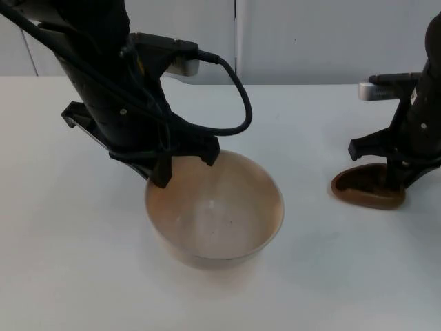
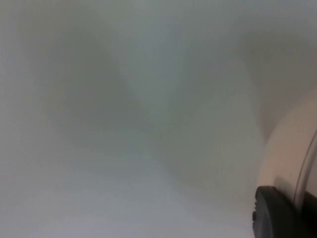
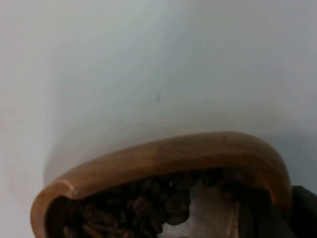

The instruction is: Pick up the bowl with the left hand and pour the coffee beans from the cup into the bowl with the right hand.

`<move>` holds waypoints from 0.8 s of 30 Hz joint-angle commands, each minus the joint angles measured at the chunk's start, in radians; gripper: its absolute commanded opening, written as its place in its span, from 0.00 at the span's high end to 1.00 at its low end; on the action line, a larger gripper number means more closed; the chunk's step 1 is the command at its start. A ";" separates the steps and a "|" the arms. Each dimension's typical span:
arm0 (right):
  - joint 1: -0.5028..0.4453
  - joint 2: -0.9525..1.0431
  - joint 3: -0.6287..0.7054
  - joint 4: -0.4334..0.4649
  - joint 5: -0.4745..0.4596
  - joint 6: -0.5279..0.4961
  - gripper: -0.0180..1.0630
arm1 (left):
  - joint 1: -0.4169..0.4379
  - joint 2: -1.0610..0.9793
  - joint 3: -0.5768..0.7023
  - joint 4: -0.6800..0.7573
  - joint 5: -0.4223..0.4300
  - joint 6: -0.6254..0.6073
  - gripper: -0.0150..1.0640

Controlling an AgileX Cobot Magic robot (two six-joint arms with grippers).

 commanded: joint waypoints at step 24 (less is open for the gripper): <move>-0.003 -0.401 -0.004 -0.003 0.270 -0.131 0.98 | -0.006 -0.003 0.005 -0.014 -0.002 0.003 0.99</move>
